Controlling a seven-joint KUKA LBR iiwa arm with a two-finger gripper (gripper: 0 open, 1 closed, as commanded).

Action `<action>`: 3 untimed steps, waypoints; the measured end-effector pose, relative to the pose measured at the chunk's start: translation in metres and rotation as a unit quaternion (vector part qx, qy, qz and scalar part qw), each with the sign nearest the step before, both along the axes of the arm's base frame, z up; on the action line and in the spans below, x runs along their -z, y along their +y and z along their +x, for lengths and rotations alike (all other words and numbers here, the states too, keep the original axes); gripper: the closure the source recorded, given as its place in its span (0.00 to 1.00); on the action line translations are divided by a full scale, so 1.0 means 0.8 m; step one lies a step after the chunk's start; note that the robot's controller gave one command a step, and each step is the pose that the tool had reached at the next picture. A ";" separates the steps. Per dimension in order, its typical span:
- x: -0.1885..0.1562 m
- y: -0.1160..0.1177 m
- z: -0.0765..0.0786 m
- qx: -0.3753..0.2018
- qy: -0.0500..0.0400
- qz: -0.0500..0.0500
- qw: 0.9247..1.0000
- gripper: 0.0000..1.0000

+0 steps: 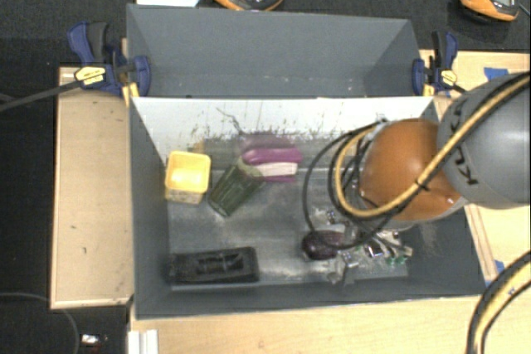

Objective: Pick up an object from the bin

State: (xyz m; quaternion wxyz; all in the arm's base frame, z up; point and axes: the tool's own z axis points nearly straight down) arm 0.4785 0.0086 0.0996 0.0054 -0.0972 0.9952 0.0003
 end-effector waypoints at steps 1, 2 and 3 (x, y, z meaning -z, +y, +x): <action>0.038 0.017 0.005 0.140 -0.002 0.001 0.990 0.00; 0.036 0.001 0.028 0.035 -0.004 0.000 0.999 1.00; 0.036 0.001 0.028 0.035 -0.004 0.000 0.999 1.00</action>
Offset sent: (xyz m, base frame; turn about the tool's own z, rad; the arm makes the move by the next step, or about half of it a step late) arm 0.0219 0.0008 -0.0296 0.0688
